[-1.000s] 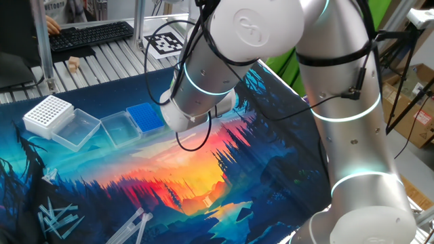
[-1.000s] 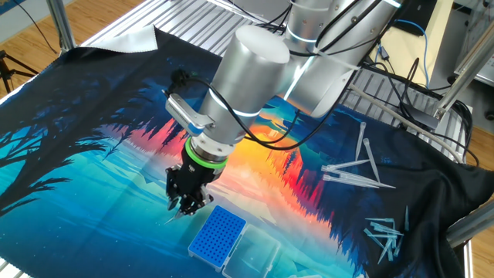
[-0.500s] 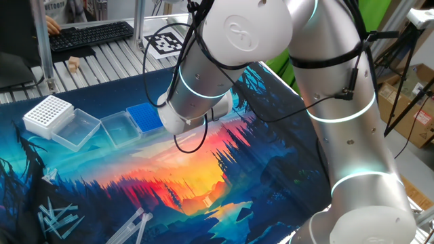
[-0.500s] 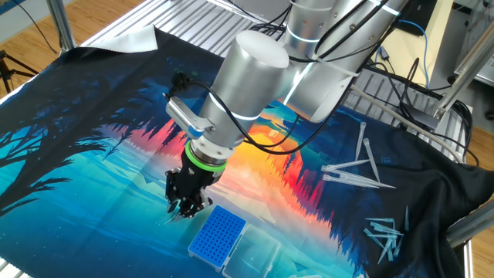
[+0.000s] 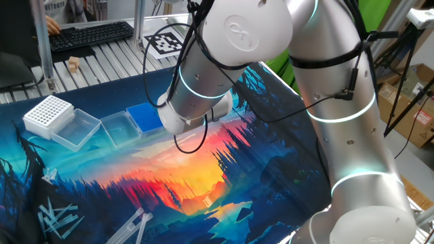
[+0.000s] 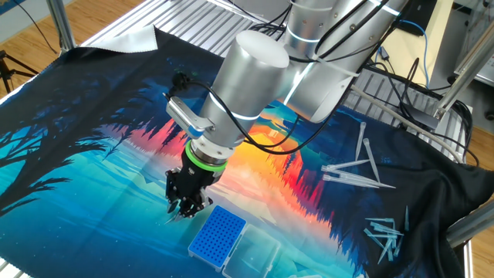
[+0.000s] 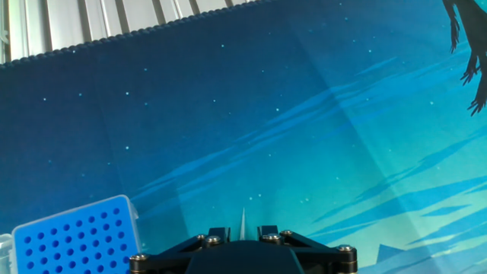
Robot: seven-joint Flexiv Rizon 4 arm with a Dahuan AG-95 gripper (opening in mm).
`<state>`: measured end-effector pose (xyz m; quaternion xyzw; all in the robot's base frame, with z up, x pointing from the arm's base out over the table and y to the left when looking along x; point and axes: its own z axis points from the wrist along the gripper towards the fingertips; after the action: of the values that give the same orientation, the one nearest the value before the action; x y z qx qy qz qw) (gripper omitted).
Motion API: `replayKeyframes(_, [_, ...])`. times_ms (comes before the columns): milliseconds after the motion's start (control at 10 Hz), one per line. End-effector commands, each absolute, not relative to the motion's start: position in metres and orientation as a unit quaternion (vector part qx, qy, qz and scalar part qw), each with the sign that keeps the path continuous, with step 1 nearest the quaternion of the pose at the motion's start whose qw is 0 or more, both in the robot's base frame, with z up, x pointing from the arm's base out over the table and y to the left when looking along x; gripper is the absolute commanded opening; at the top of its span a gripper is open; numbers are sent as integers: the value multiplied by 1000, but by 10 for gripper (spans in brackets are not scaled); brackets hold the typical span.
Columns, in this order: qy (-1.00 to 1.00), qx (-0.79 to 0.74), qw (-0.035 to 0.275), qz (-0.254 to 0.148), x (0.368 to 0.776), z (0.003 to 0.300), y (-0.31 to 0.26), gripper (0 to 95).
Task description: Insert a small pipette tip into the holder for small pipette tips
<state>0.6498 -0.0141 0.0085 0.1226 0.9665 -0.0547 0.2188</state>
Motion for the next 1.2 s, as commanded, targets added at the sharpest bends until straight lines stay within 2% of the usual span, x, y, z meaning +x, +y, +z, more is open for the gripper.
replayKeyframes(100, [966,123,221,-53,651,7,-14,0])
replayKeyframes(1000, [964,131,227,-56,651,6,-14,0])
replayKeyframes(1100, [963,131,227,-56,651,7,-14,190])
replayKeyframes(1200, [963,131,228,-55,651,7,-14,190])
